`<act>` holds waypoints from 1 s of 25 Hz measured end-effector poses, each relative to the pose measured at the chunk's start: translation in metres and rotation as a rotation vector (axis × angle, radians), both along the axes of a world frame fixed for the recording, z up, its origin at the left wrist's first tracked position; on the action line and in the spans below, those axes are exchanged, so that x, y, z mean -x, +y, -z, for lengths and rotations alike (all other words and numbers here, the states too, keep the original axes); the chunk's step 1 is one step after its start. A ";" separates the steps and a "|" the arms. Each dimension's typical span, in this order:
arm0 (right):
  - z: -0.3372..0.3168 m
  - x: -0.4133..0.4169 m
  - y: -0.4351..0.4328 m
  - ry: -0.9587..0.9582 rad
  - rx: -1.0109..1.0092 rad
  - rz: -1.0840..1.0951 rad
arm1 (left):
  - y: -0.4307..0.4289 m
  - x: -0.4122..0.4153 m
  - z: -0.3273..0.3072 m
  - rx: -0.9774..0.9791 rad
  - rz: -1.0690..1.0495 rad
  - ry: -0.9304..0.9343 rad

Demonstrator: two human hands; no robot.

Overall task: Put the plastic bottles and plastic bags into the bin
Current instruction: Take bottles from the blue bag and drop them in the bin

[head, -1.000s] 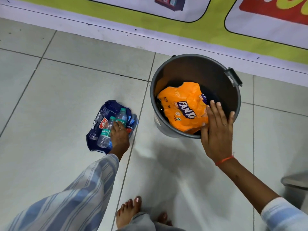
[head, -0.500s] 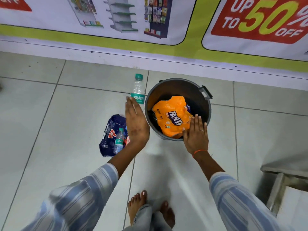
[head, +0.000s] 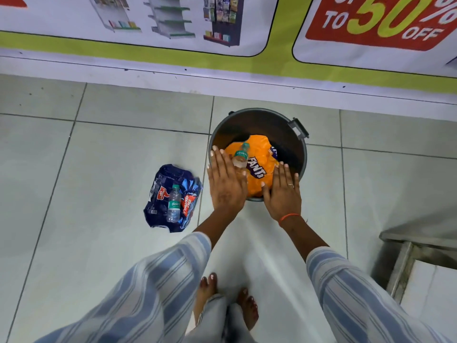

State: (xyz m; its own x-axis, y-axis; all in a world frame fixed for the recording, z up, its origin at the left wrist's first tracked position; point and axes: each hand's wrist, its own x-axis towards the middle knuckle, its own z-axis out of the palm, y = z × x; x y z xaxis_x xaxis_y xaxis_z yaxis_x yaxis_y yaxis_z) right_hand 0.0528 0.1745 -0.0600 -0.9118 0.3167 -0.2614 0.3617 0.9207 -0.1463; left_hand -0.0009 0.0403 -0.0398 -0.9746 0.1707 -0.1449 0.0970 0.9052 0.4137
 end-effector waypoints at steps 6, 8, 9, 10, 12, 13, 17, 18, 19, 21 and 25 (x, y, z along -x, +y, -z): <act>0.021 -0.009 -0.006 0.106 -0.034 -0.062 | -0.106 -0.018 0.094 0.152 -0.230 -0.159; 0.031 -0.010 -0.008 0.182 -0.049 -0.055 | -0.131 -0.018 0.134 0.217 -0.280 -0.254; 0.037 -0.010 -0.008 0.220 -0.050 -0.048 | -0.140 -0.017 0.152 0.242 -0.286 -0.323; 0.042 -0.009 -0.007 0.258 -0.051 -0.039 | -0.146 -0.014 0.168 0.265 -0.274 -0.391; 0.050 -0.009 -0.006 0.325 -0.060 -0.030 | -0.155 -0.010 0.197 0.277 -0.242 -0.485; 0.051 -0.010 -0.005 0.353 -0.065 -0.028 | -0.157 -0.008 0.207 0.255 -0.241 -0.514; 0.055 -0.010 -0.004 0.395 -0.070 -0.025 | -0.165 0.000 0.231 0.173 -0.324 -0.540; 0.055 -0.009 -0.005 0.401 -0.066 -0.023 | -0.166 0.002 0.228 0.175 -0.340 -0.534; 0.054 -0.008 -0.006 0.398 -0.062 -0.022 | -0.164 0.005 0.220 0.165 -0.355 -0.532; 0.051 -0.009 -0.007 0.367 -0.053 -0.024 | -0.154 0.011 0.191 0.087 -0.412 -0.500; 0.030 -0.006 -0.011 0.233 -0.051 -0.016 | -0.105 0.034 0.085 -0.186 -0.509 -0.187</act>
